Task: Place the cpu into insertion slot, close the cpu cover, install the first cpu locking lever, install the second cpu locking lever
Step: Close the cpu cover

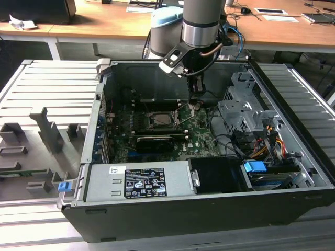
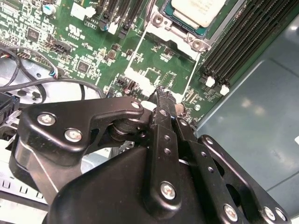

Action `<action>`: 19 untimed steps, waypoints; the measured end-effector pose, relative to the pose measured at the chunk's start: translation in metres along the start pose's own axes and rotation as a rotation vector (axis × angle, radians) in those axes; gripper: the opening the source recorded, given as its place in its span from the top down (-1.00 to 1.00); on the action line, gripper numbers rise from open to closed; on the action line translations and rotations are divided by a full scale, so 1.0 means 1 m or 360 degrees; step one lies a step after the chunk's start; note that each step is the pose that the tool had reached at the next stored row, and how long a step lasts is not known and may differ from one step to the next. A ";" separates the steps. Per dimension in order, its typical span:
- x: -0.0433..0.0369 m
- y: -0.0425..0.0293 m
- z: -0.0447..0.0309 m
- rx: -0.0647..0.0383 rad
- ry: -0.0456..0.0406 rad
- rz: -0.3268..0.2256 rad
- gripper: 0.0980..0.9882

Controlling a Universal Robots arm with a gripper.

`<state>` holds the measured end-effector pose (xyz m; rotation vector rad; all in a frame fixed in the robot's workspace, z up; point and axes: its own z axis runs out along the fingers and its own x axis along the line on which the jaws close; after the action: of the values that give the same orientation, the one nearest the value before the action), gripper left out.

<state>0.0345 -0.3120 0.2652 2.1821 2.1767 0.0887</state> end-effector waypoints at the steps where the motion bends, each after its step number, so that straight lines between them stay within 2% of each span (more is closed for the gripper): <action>1: 0.0000 0.0005 0.0001 0.0000 0.0000 0.0000 0.98; 18: 0.0001 0.0129 0.0011 0.0000 0.0000 0.0000 0.98; 19: 0.0001 0.0152 0.0012 0.0000 0.0000 0.0000 0.98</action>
<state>0.0498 -0.3120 0.2652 2.1820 2.1769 0.0886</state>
